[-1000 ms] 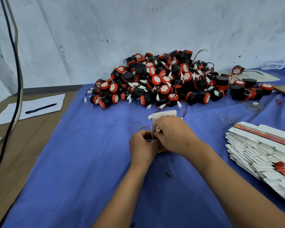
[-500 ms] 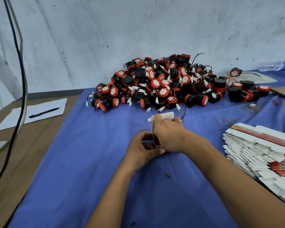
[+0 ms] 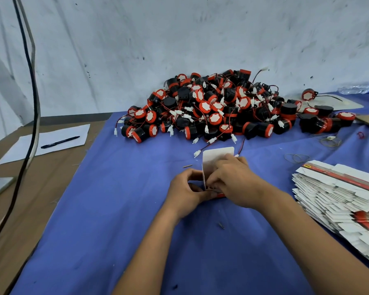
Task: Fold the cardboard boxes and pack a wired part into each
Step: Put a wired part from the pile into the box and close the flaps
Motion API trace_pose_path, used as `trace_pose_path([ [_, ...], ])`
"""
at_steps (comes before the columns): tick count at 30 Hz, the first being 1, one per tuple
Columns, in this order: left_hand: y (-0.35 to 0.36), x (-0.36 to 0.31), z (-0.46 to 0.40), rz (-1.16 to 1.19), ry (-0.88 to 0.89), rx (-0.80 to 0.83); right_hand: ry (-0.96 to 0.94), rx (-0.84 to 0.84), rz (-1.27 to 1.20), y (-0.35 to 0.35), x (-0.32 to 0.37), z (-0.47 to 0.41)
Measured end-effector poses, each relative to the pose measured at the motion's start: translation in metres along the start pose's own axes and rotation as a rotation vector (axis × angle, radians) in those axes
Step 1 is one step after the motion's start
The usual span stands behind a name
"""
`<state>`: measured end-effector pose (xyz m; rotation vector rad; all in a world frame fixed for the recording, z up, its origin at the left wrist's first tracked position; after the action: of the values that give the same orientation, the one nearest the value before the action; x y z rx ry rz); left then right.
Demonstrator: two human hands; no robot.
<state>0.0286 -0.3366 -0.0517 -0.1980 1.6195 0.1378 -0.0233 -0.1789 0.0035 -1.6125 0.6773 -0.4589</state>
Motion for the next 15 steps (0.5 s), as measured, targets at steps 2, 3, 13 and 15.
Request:
trace_pose_path([
  [2, 0.0, 0.0, 0.0, -0.003, -0.003, 0.004, 0.024, -0.058, -0.034, -0.002, 0.002, -0.002],
  [3, 0.0, 0.001, 0.0, 0.002, -0.005, 0.005, 0.044, -0.077, -0.053, -0.003, 0.003, -0.003],
  [13, -0.003, 0.001, -0.001, 0.016, -0.01, 0.02, 0.03, 0.013, 0.062, -0.01, 0.012, -0.007],
  [15, -0.003, 0.0, -0.001, 0.036, -0.013, 0.024, 0.005, 0.114, -0.019, -0.009, 0.004, -0.003],
])
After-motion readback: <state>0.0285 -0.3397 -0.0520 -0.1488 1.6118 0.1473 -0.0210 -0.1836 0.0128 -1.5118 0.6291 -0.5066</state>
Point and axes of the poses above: each hand's wrist, its own z-axis away from the middle knuckle, its own y-axis out of the palm, x = y × z, the point moved 1 cm from there along -z, towards the middle knuckle, and after that the axes turned 14 degrees about z, right-handed, at the moved point
